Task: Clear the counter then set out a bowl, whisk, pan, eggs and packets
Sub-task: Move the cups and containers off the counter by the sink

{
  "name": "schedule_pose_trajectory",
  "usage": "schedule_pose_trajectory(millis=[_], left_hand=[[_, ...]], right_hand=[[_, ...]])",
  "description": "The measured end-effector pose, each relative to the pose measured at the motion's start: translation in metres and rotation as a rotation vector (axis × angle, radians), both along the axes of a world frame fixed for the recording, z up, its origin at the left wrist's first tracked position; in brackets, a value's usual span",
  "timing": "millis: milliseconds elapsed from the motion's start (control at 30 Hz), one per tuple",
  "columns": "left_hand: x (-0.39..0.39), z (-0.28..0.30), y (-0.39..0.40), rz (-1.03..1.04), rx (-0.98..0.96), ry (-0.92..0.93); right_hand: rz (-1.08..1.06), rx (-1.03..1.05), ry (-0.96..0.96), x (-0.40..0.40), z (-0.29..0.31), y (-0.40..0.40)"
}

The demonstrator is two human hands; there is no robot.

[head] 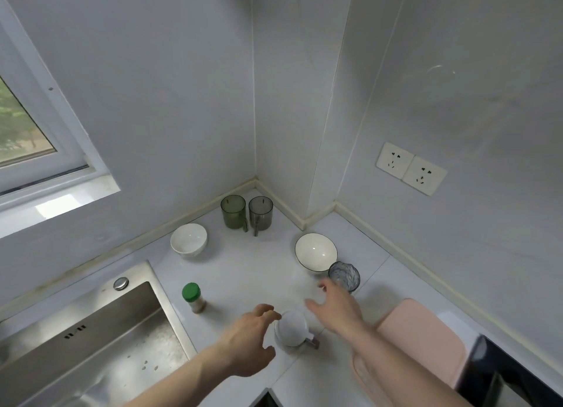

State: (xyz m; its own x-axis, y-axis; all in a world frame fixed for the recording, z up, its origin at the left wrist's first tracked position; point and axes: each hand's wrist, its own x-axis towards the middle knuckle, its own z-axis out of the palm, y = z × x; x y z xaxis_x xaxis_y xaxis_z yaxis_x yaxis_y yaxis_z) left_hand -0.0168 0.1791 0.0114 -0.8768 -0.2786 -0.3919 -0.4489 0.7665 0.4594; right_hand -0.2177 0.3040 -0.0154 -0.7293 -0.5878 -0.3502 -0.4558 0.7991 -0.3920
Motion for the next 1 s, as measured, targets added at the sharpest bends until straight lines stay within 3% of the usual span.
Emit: schedule_pose_trajectory(millis=[100, 200, 333, 567, 1000], left_hand=[[-0.016, -0.005, 0.013, -0.078, -0.054, -0.024], [-0.035, -0.01, 0.024, -0.161, -0.103, -0.079], [-0.049, -0.02, 0.028, -0.245, -0.143, -0.17], [-0.043, -0.038, 0.019, -0.135, -0.203, -0.119], [-0.033, -0.045, 0.034, 0.0, -0.259, -0.157]], right_hand=[[-0.004, 0.072, 0.1, -0.03, 0.002, 0.013], [0.032, 0.186, 0.06, -0.044, -0.004, 0.021], [0.038, 0.189, 0.002, -0.044, -0.018, 0.021], [0.006, 0.14, 0.088, -0.048, -0.027, 0.016], [0.258, 0.328, -0.001, 0.001, -0.023, 0.029]])
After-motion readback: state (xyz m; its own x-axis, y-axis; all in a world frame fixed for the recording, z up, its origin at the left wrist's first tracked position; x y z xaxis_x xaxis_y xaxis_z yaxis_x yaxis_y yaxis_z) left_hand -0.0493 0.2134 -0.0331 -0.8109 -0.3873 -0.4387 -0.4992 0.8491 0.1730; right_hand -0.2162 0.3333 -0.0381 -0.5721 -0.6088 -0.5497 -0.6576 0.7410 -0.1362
